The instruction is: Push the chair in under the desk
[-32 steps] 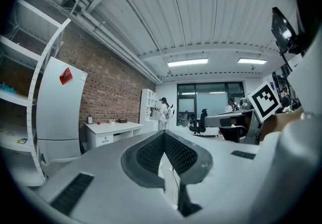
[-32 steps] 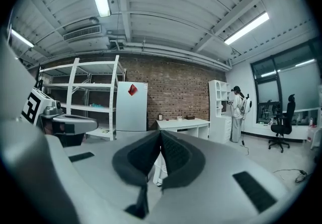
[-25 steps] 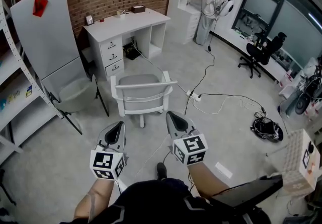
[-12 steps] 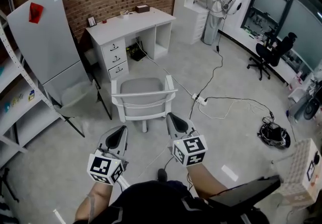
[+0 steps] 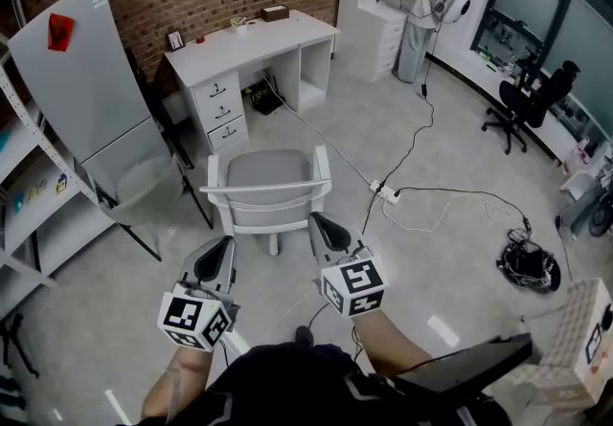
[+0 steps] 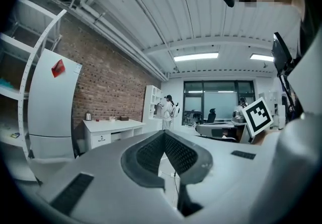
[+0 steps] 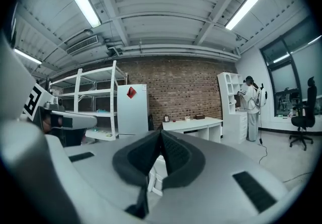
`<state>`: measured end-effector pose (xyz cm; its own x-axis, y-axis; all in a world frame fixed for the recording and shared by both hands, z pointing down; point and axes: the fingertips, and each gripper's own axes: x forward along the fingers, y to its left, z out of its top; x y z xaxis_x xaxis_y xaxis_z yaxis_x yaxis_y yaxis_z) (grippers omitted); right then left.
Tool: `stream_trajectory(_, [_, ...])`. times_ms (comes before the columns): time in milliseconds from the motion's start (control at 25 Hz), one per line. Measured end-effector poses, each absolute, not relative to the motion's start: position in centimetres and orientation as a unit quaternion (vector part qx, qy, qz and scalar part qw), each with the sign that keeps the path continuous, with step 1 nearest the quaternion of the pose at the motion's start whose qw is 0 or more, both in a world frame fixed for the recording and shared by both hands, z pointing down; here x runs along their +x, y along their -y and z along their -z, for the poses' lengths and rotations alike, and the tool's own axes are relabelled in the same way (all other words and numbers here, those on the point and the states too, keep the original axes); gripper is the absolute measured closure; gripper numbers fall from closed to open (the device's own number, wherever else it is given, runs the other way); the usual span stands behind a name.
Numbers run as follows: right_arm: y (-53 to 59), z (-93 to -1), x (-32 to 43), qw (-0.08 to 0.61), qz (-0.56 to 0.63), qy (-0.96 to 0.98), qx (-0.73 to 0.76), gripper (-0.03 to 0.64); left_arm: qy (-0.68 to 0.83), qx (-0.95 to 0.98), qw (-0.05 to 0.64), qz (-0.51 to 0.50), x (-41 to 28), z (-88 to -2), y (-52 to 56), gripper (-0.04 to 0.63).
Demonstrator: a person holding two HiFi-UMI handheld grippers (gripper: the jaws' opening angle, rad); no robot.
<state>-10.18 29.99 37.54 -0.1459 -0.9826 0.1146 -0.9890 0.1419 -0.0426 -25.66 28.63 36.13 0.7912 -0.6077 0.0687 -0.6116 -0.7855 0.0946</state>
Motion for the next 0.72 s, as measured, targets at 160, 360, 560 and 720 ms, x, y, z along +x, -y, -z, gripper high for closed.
stream_trajectory(160, [-29.8, -38.0, -8.7, 0.032, -0.055, 0.768, 0.638, 0.609, 0.342, 0.937, 0.062, -0.028, -23.8, -36.6, -28.1, 0.588])
stream_trajectory(360, [-29.4, -38.1, -6.7, 0.037, -0.055, 0.772, 0.632, 0.609, 0.354, 0.933, 0.058, -0.038, -22.0, -36.8, -28.0, 0.588])
stream_trajectory(560, [-29.2, -38.3, -5.4, 0.024, -0.056, 0.774, 0.631, 0.609, 0.361, 0.929, 0.052, -0.056, -21.4, -37.3, -27.6, 0.588])
stream_trajectory(720, [-28.4, -39.1, -4.5, 0.024, -0.06, 0.772, 0.633, 0.609, 0.357, 0.931, 0.036, -0.065, -20.6, -37.5, -26.7, 0.588])
